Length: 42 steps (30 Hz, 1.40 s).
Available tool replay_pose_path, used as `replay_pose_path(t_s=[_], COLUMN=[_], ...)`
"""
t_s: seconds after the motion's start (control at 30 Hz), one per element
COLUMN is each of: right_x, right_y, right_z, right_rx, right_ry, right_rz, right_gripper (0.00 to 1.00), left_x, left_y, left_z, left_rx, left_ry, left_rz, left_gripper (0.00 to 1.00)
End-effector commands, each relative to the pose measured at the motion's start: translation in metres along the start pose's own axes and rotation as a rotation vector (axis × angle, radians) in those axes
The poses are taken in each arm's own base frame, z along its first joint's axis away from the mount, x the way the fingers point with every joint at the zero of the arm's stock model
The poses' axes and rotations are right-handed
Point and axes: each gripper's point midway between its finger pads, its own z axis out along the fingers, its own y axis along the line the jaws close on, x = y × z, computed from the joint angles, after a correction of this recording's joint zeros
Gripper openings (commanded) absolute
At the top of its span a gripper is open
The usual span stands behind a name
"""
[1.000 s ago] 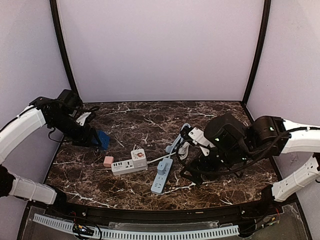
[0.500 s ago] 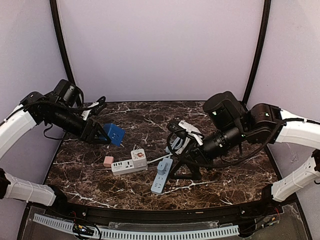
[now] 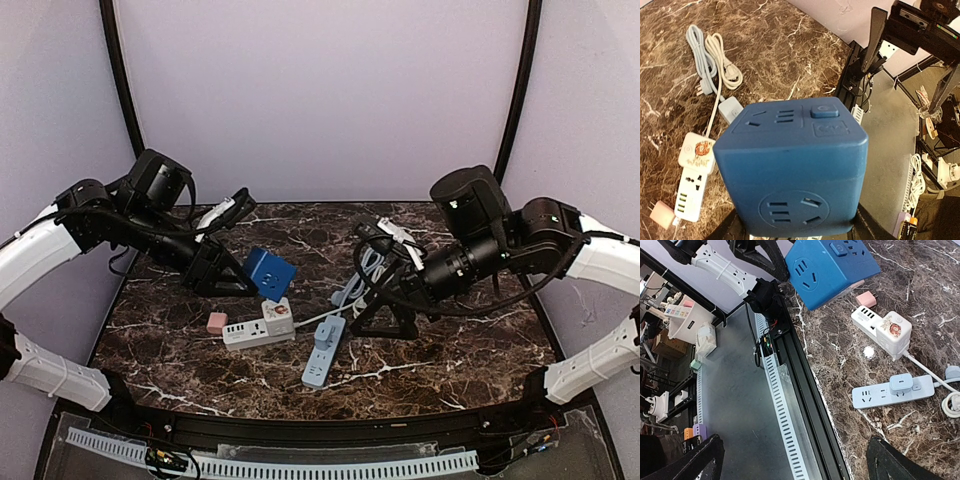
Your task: Insert the plug
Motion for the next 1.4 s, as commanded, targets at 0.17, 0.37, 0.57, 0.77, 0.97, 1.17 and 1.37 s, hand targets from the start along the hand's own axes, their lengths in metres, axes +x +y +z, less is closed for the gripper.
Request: replay_pose_path(t_s=[0.17,0.37,0.57,0.77,0.97,1.17,1.37], right_x=[-0.014,-0.018,-0.019,-0.021,-0.022,-0.019,-0.025], right_y=[0.002,0.010,0.011,0.014,0.018,0.015,0.009], right_z=[-0.012,-0.008,-0.003,0.000,0.004,0.013,0.014], right_rx=[-0.009,-0.054,-0.070,-0.095,-0.136,-0.157,-0.150], right_ry=[-0.049,-0.033,-0.008,0.009,0.031,0.062,0.060], right_rz=[-0.062,-0.086,-0.098,-0.105,-0.077,-0.043,-0.040], right_gripper=[0.99,0.99,0.99,0.99,0.99,0.99,0.99], left_x=[-0.019,-0.021,-0.012,-0.005,-0.003,-0.005,-0.004], left_y=[-0.043,-0.069,-0.081,-0.089,-0.089,-0.092,-0.096], left_z=[0.011,0.013,0.021,0.031,0.041,0.046,0.050], left_rx=[0.250,0.390,0.472,0.509,0.511,0.519,0.530], left_ry=[-0.085,-0.089,-0.044,-0.009,0.020,0.024,0.037], left_rz=[0.190,0.298,0.306,0.334,0.343,0.373,0.392], left_gripper=[0.16,0.06,0.03,0.01,0.01,0.01,0.01])
